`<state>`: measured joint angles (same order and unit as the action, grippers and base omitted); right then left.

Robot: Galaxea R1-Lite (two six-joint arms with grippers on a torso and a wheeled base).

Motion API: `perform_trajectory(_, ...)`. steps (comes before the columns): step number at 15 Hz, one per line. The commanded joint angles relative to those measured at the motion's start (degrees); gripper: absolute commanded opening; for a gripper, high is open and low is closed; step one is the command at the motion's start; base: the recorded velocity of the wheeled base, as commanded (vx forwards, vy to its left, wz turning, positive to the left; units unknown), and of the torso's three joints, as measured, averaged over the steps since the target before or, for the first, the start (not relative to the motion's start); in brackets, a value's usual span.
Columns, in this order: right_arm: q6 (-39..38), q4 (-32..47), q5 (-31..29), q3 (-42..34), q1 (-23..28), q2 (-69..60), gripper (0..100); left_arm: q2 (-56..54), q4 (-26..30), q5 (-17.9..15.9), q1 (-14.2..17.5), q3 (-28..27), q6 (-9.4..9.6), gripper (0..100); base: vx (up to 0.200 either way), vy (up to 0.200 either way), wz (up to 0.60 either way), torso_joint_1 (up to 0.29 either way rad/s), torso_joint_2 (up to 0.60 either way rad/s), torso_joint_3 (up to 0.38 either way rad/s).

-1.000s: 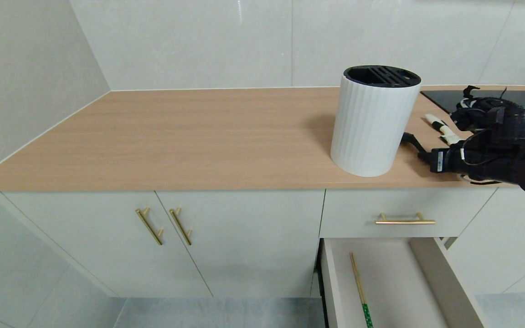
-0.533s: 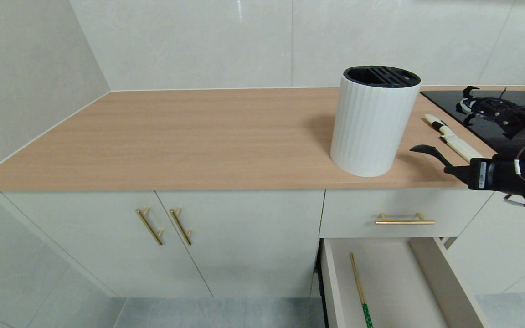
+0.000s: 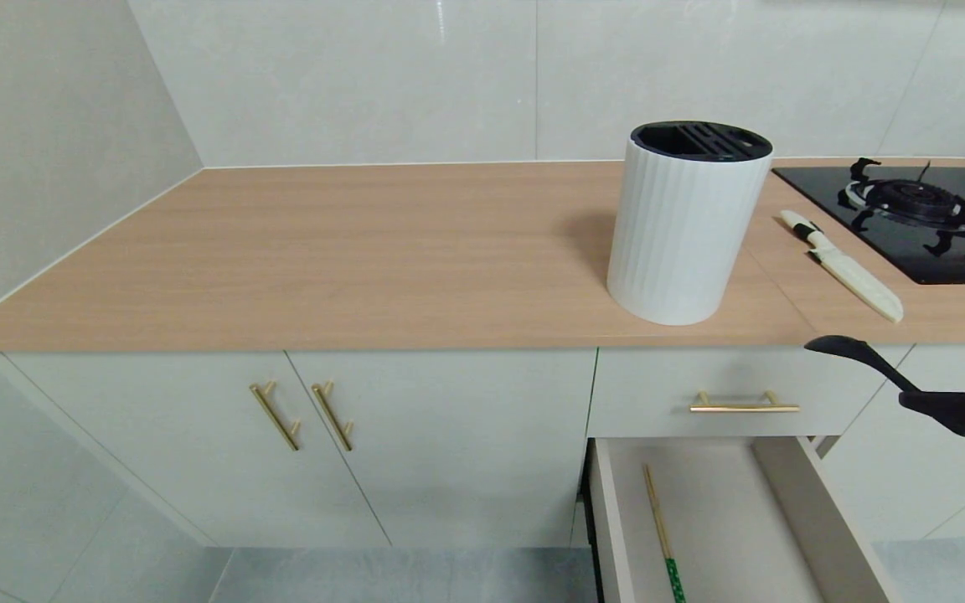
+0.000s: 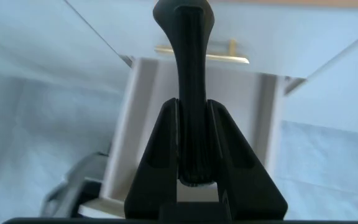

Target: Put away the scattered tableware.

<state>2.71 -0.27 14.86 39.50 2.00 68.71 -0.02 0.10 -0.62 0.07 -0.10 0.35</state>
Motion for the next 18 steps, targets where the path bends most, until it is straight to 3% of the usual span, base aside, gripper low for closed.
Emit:
perform_trajectory(1,0.37,0.09,1.22,-1.62,0.55,-3.23,0,0.02,-0.01,0.01,0.01,0.01,0.00,100,0.000,0.000,0.00,0.000,0.00,0.000)
perform_trajectory(9,4.68,-0.17,2.28,-6.27,0.29,-3.14,0,0.02,-0.01,0.01,0.01,0.01,0.00,100,0.000,0.000,0.00,-0.007,0.01,0.011)
perform_trajectory(18,4.94,-0.26,2.28,-7.33,-0.15,-2.35,0,0.02,-0.01,0.01,0.01,0.01,0.00,100,0.000,0.000,0.00,-0.194,0.43,0.231)
